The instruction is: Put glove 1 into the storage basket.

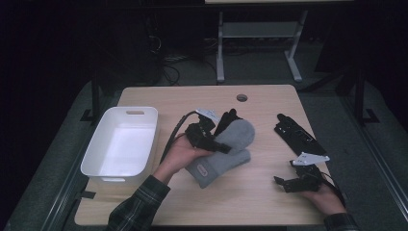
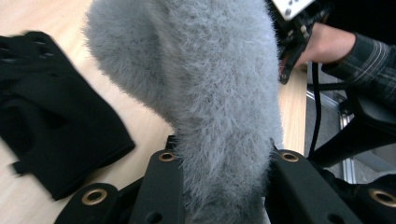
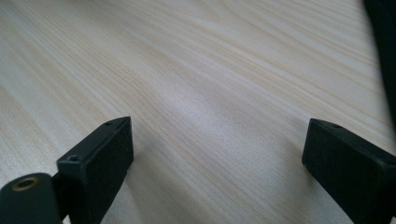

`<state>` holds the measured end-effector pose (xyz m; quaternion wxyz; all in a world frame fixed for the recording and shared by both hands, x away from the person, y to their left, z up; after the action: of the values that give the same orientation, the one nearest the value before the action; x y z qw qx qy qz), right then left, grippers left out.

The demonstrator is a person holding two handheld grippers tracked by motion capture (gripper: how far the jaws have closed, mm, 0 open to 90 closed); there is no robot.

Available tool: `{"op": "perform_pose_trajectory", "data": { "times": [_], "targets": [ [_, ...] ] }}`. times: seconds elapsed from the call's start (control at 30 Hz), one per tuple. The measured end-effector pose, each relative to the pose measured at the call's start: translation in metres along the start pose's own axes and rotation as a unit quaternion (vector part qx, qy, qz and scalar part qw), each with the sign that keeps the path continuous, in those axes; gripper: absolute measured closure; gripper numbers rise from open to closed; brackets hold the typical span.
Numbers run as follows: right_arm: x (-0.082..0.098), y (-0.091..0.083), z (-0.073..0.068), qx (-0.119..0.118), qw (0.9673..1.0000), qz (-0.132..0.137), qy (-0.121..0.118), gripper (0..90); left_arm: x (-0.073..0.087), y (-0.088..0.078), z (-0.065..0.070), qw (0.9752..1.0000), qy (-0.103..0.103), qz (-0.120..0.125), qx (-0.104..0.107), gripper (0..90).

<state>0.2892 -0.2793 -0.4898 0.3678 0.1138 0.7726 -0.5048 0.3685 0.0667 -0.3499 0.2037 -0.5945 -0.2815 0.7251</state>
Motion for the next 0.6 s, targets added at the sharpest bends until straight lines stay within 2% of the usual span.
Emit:
{"op": "perform_pose_trajectory", "data": {
  "times": [0.1, 0.3, 0.6],
  "targets": [
    [0.0, 0.0, 0.0, 0.0, 1.0, 0.0, 0.001, 8.7, -0.002, -0.017, -0.003, 0.9999, 0.001, 0.004, -0.016, 72.9],
    [0.0, 0.0, 0.0, 0.0, 1.0, 0.0, 0.001, 8.7, -0.001, -0.049, -0.009, 0.9989, -0.01, 0.013, -0.043, 72.9],
    [0.0, 0.0, 0.0, 0.0, 1.0, 0.001, 0.001, 8.7, 0.002, -0.099, -0.017, 0.996, -0.023, 0.018, -0.085, 72.9]
  ]
}}
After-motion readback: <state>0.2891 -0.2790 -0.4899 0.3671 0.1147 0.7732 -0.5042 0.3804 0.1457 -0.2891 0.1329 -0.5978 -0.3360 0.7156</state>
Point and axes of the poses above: each handheld gripper's, and its own axes: y roughly forward along the jaws, x roughly out of its underside, z roughly to its right, the point moved 1 cm from there along y, roughly forward along the jaws, and after that the axes turned 15 degrees about y, right-handed, at the moved point
